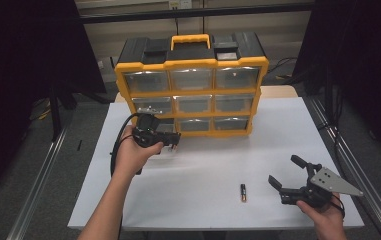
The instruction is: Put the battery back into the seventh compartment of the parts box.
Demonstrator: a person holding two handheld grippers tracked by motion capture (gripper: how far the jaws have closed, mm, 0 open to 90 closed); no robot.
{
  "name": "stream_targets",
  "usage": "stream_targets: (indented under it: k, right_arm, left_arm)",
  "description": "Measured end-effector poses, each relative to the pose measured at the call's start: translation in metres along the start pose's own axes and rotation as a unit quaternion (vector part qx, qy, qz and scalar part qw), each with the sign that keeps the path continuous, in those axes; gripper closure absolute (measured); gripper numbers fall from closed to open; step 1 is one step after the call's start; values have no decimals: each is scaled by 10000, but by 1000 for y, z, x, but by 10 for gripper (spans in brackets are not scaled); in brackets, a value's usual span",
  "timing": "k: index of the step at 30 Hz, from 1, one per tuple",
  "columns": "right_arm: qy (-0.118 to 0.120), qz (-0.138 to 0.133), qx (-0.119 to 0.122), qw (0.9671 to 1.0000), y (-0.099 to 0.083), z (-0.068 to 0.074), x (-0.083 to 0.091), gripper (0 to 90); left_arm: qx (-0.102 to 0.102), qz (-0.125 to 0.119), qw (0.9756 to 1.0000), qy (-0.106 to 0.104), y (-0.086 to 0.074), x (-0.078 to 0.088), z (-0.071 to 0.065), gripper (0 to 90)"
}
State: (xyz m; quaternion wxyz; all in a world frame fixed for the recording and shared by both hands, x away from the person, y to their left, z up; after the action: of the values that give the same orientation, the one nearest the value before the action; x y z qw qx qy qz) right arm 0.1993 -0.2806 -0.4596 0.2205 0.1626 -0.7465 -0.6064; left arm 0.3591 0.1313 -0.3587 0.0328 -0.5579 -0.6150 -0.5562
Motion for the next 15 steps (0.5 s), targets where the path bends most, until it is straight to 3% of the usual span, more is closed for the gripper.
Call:
stream_targets:
  k: [15]
  right_arm:
    - [19, -3, -10, 10000, 0, 0, 0, 17]
  left_arm:
    - [178, -133, 9993, 295, 5, 13, 20, 774]
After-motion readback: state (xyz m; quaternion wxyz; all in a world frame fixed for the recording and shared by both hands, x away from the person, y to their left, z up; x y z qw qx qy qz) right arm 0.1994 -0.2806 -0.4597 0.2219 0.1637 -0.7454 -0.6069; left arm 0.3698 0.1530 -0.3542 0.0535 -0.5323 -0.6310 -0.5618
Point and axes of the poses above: each handheld gripper's, and its own axes: x roughly backward along the jaws, y roughly out of its top, z roughly to its left, the point moved 1 cm from there along -x, roughly forward along the jaws, and after that the axes turned 10 degrees about x, right-handed, at the moved point
